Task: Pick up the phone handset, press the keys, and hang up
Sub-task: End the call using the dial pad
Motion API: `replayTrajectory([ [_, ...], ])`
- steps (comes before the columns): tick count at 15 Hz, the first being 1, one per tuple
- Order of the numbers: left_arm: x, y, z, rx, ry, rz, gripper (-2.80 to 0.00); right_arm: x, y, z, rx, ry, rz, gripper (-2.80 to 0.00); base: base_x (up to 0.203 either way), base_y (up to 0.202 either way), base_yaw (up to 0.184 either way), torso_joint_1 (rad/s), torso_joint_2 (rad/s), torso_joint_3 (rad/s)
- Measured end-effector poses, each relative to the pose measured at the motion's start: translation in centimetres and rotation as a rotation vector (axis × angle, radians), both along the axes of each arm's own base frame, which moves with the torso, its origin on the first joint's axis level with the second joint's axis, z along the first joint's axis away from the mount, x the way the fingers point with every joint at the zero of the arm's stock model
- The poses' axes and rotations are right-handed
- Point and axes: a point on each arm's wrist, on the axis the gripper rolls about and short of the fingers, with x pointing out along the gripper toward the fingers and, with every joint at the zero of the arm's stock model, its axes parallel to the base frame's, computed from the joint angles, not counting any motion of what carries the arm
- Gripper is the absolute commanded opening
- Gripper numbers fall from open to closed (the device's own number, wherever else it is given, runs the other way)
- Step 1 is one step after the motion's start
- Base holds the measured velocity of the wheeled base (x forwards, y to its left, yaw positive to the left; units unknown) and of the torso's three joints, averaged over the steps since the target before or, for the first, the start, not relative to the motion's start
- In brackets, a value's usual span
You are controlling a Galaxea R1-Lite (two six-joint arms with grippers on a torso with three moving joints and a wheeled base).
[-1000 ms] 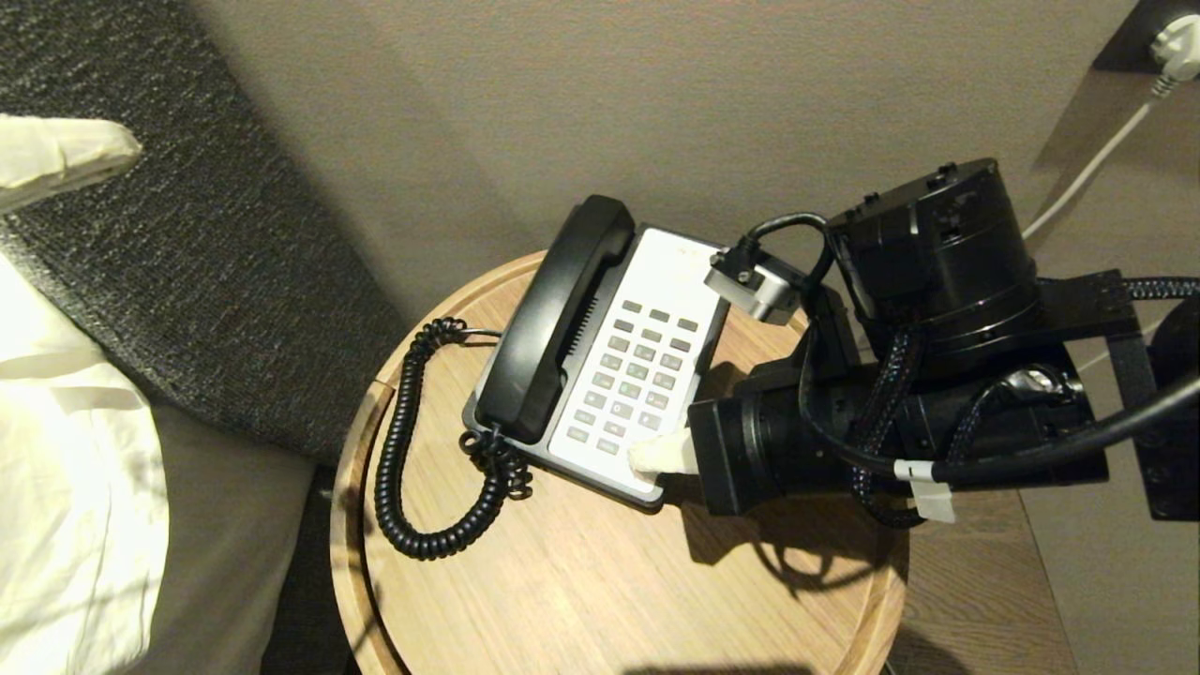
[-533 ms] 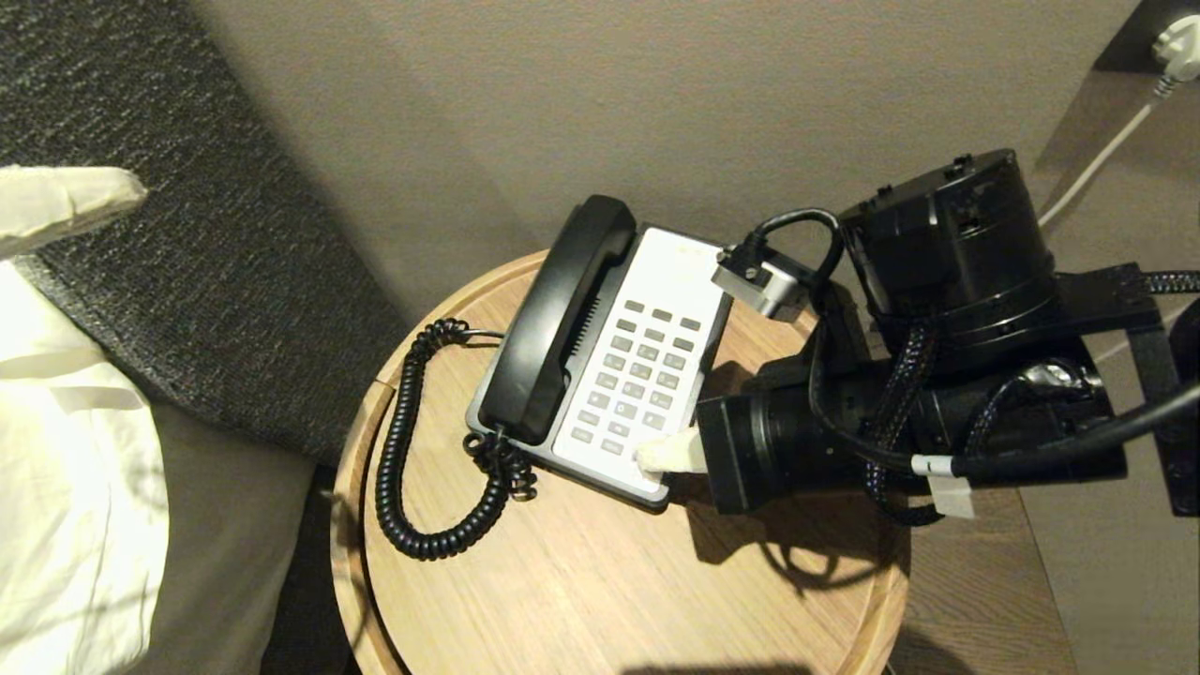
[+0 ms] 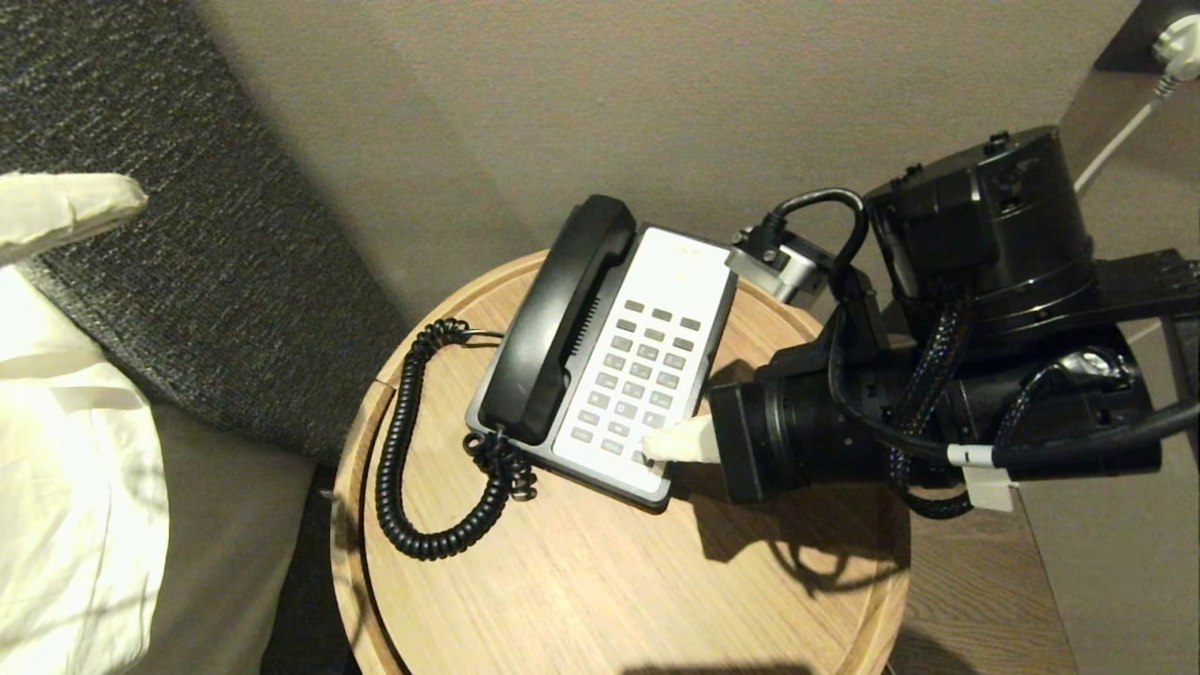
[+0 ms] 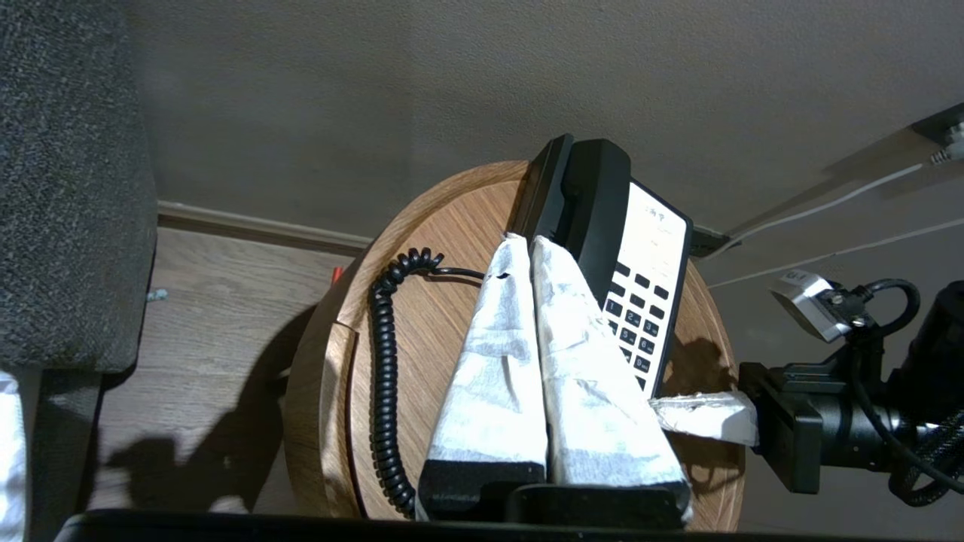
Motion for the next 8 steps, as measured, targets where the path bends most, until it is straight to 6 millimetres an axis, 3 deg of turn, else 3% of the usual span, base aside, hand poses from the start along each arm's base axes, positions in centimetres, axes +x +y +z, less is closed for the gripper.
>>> replayTrajectory([
  [4,-0.3,0.6,-0.7,-0.005,0.015,0.044,-2.80,-0.2,-0.2,0.2,0.003,-0.004,-0.007,-2.80,0.000,0.000,0.000,0.000,0.00,0.000],
  [8,-1.4,3.1,-2.5,-0.056,0.097,0.297,-2.80,-1.2,-1.5,1.6,0.048,-0.022,-0.065,-2.80,0.000,0.000,0.000,0.000,0.00,0.000],
])
